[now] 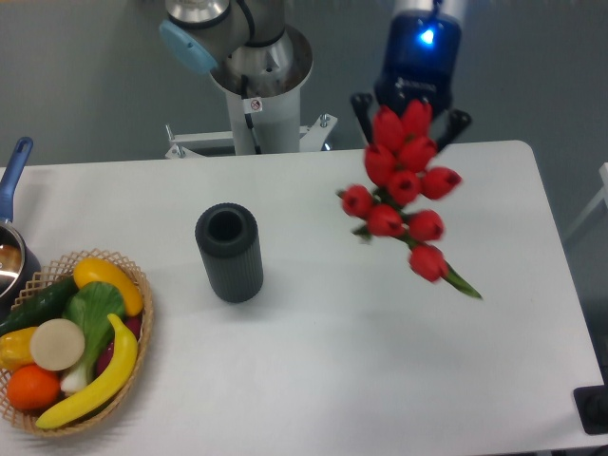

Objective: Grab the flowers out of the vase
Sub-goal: 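Carry the tulip bunch away from the vase over the table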

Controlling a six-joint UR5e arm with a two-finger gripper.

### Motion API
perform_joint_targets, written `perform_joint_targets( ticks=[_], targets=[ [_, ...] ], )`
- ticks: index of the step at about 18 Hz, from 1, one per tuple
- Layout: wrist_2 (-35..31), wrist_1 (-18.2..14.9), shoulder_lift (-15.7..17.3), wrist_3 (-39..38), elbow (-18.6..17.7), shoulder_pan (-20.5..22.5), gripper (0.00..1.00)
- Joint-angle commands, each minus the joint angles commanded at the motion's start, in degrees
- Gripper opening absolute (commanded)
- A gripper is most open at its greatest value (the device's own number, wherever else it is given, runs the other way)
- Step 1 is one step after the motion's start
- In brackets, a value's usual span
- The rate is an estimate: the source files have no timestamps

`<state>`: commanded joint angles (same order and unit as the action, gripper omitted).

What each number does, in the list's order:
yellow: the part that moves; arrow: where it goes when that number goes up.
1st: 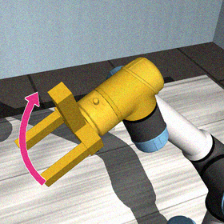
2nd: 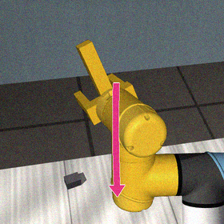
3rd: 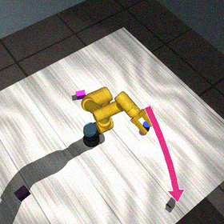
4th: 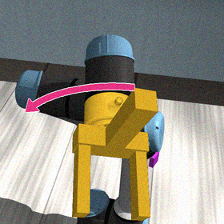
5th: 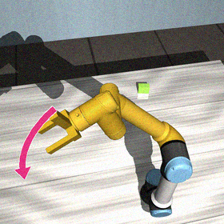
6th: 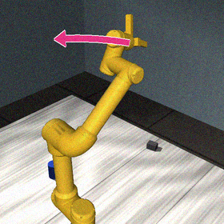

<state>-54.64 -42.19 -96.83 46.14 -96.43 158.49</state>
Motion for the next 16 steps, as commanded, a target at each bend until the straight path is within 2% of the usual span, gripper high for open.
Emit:
perform_joint_targets(
  ticks=[1,2,5,7,9,11,13,15,16],
  targets=[
    [-5.5,-0.1,-4.5,0.5,1.9,-1.4,0.00],
    [-9.4,-0.1,-6.9,1.4,2.3,-2.4,0.00],
    [-20.4,-0.9,-11.6,6.8,2.3,-5.4,0.01],
    [-24.4,-1.5,-12.3,8.2,1.3,-6.2,0.03],
    [-26.5,-4.6,-12.3,11.7,1.5,-6.3,0.03],
    [-27.0,-6.1,-12.2,11.9,1.9,-6.3,0.03],
    [-28.0,-9.2,-12.3,12.0,3.4,-6.4,0.03],
    [-30.3,-14.2,-12.7,13.2,5.2,-6.5,0.04],
    [-30.8,-15.2,-12.7,13.4,5.6,-7.1,0.03]
  ],
)
